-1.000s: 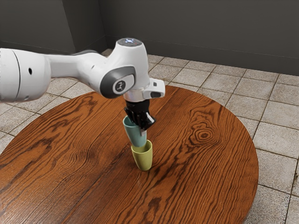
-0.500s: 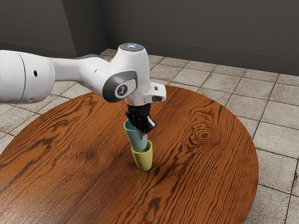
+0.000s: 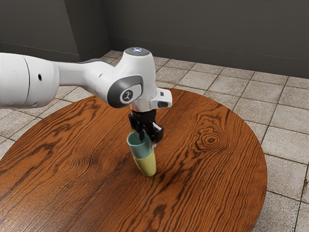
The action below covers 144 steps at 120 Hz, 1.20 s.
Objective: Place the left cup onto the right cup
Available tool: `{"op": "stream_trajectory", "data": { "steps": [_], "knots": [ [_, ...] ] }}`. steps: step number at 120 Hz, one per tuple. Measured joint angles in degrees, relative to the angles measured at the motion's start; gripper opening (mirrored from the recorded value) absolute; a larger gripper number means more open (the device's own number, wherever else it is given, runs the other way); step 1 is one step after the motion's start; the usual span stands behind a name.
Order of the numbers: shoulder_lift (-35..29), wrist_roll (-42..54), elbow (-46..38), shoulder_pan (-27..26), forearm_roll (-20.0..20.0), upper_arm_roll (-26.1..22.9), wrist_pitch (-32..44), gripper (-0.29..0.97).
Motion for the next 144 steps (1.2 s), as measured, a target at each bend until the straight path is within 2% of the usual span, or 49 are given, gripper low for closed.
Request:
{"op": "stream_trajectory", "data": {
  "steps": [19, 43, 144],
  "knots": [
    [0.0, 0.1, 0.0, 0.0, 0.0, 0.0, 0.0, 0.55],
    [-0.2, 0.2, 0.0, 0.0, 0.0, 0.0, -0.1, 0.63],
    [-8.3, 1.1, 1.7, 0.4, -0.4, 1.0, -7.9, 0.68]
  ]
}}
